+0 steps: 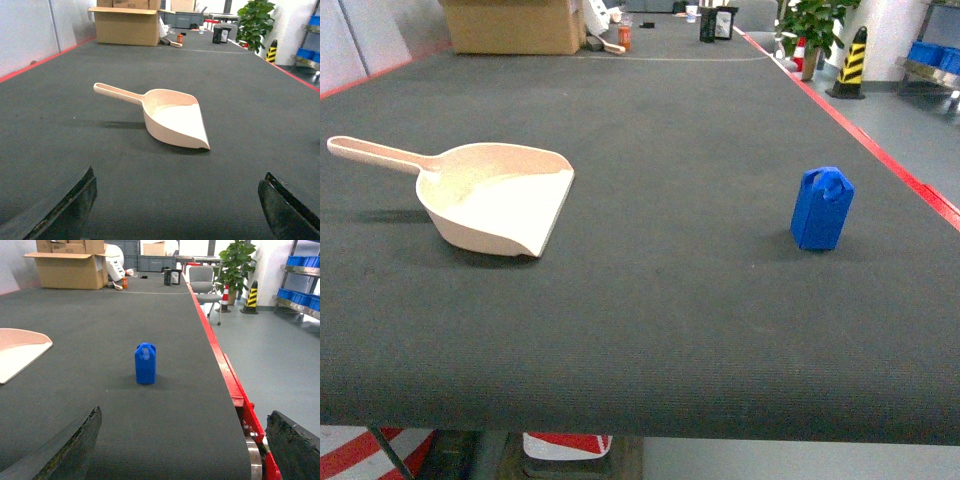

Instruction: Place part in tray to right shelf

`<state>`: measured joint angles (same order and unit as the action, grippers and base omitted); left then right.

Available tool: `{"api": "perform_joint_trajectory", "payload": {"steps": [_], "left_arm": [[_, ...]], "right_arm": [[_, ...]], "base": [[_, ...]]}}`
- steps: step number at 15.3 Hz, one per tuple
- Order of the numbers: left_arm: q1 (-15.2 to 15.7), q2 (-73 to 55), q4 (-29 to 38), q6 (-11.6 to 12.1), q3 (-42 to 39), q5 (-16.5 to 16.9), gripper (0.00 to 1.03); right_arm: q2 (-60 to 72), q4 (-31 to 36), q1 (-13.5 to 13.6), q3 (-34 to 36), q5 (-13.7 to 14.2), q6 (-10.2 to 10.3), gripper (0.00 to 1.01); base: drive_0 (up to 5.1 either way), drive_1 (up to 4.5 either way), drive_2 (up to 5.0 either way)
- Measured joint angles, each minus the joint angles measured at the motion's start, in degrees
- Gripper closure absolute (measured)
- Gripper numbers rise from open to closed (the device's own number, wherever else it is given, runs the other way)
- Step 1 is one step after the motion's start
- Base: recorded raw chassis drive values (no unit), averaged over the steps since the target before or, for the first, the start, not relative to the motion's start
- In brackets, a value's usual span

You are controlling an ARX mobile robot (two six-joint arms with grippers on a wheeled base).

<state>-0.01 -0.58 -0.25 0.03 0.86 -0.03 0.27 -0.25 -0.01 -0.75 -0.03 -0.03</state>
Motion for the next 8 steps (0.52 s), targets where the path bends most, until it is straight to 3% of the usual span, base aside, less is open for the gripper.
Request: {"api": "perform_joint_trajectory", "payload": {"steps": [8], "left_arm": [[0.0,0.0,0.0,0.0,0.0,0.0,0.05]], "right_arm": [[0.0,0.0,0.0,0.0,0.0,0.0,0.03]], "base": [[0.0,0.00,0.0]]}}
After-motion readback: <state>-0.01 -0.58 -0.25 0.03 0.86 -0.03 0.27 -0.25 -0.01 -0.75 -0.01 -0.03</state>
